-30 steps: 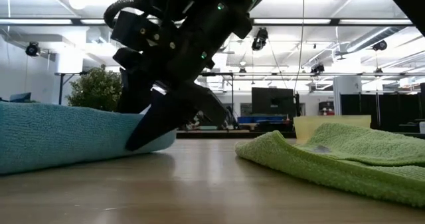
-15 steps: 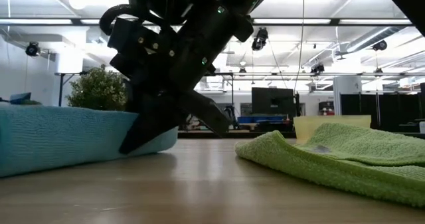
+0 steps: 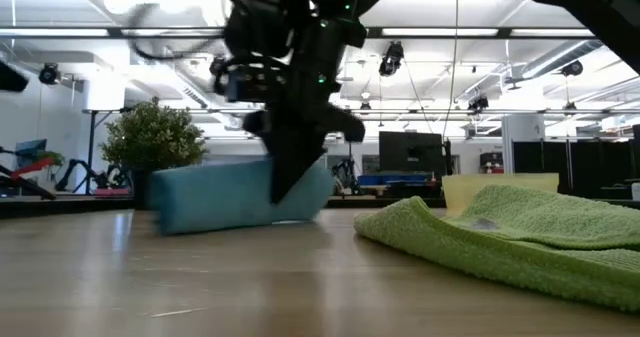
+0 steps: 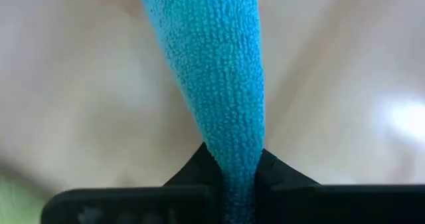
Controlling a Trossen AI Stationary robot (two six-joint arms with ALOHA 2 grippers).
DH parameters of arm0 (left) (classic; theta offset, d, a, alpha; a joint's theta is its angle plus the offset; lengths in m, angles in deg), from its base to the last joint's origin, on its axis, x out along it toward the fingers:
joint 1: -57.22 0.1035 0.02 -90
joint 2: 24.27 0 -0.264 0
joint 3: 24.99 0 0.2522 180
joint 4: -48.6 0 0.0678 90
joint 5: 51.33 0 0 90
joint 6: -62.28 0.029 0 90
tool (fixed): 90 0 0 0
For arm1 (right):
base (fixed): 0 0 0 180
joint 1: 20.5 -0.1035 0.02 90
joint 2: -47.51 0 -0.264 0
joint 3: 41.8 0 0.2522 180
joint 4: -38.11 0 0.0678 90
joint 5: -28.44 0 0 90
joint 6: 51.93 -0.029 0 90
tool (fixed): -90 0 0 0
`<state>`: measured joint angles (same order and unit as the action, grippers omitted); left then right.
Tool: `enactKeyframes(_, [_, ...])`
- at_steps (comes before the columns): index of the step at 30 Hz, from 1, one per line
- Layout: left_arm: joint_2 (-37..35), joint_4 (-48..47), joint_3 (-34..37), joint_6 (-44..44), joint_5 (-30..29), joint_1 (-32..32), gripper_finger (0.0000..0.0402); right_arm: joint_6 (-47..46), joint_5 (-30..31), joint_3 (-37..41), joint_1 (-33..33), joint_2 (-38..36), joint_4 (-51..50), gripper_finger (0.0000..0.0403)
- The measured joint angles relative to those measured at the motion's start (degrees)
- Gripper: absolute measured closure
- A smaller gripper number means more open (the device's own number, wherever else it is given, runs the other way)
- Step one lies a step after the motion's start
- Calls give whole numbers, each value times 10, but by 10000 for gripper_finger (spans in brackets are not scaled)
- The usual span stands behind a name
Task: Roll microfiber towels into tight, uniform cylinder then place into a basket
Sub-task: Put the blue microfiber towel into the yellow bin
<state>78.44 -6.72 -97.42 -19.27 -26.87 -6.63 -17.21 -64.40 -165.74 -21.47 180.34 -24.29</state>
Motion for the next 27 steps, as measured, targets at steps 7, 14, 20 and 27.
enactKeyframes(7, [-4, -1, 27, 43, -61, 13, 238, -28, -18, 59, 104, -88, -50, 388])
enactKeyframes(14, [-3, 5, 78, 29, -88, 43, 237, -31, 18, 207, 212, -241, -26, 389])
enactKeyframes(20, [-3, 4, 95, 25, -88, 64, 237, -19, 151, 344, 295, -401, 13, 389])
enactKeyframes(27, [-3, 0, 95, 44, -92, 77, 237, -15, 350, 480, 372, -540, 71, 390])
